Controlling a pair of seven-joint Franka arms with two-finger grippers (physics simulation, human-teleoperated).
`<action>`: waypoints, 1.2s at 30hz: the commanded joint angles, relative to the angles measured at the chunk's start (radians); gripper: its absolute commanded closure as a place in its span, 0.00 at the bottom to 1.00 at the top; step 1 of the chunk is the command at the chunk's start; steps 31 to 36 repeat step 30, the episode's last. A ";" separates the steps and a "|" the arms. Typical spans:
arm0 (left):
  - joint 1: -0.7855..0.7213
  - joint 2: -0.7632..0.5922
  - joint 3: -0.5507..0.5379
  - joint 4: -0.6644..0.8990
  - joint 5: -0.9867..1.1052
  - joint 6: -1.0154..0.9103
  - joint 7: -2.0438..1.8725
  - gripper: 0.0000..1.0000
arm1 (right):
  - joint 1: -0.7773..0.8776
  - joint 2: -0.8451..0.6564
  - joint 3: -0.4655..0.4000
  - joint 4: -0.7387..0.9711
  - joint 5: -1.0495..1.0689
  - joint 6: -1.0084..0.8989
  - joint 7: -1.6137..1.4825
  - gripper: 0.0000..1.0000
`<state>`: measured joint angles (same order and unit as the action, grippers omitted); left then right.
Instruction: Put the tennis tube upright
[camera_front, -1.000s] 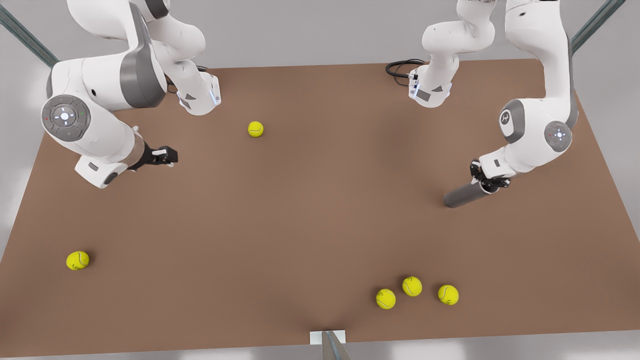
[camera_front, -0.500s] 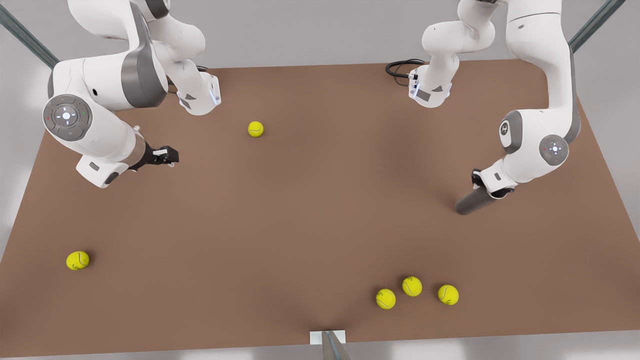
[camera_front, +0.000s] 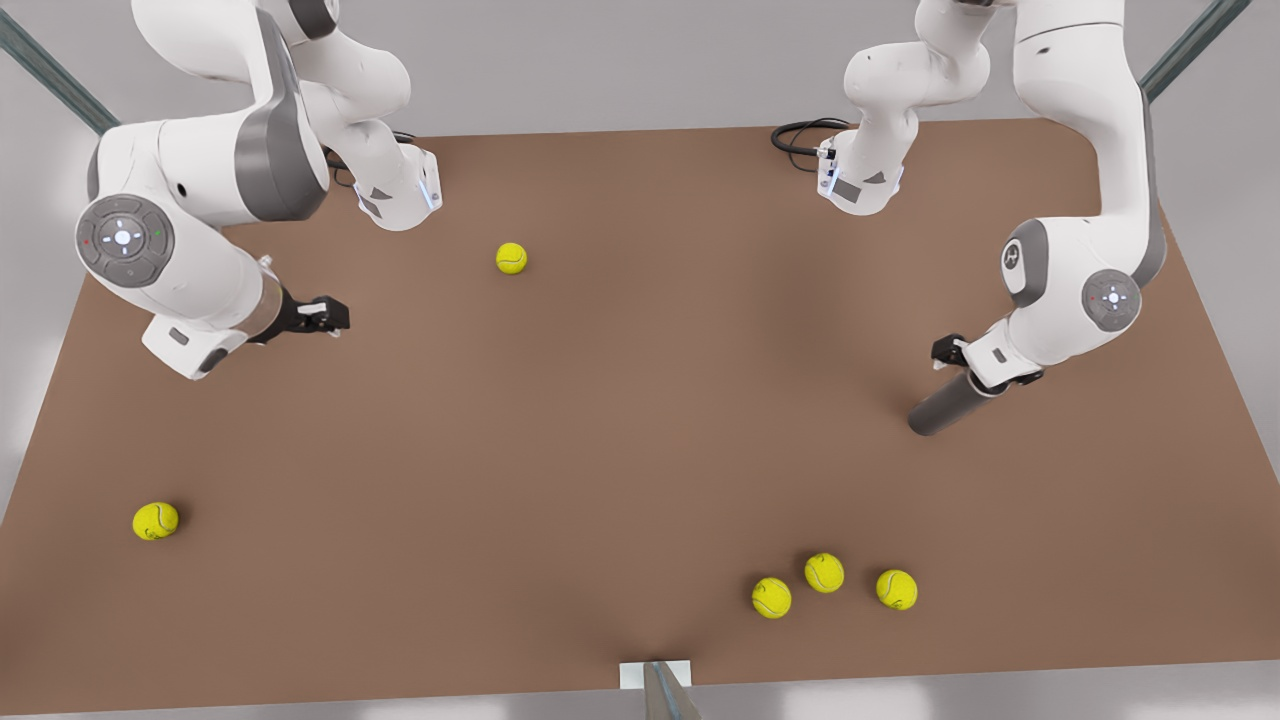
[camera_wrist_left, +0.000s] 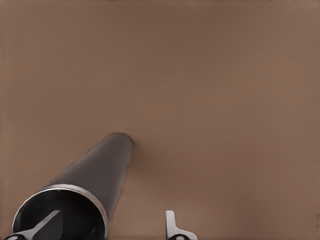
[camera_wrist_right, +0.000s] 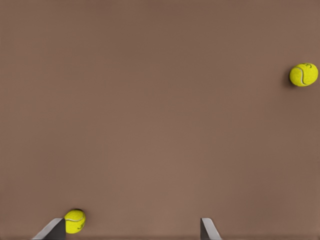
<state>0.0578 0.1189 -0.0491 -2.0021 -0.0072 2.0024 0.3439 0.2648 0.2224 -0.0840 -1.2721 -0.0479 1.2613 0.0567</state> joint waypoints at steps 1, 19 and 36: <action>0.002 -0.001 0.006 0.005 0.001 -0.007 -0.068 0.00 | -0.002 0.003 -0.002 0.000 -0.001 0.003 -0.003 0.00; -0.003 -0.001 -0.038 0.516 0.001 -0.560 -0.454 0.00 | -0.025 0.006 -0.002 0.046 -0.001 0.001 0.000 0.00; 0.002 -0.036 -0.038 0.494 0.003 -0.562 -0.448 0.00 | -0.024 0.006 0.000 0.046 -0.003 0.000 0.006 0.00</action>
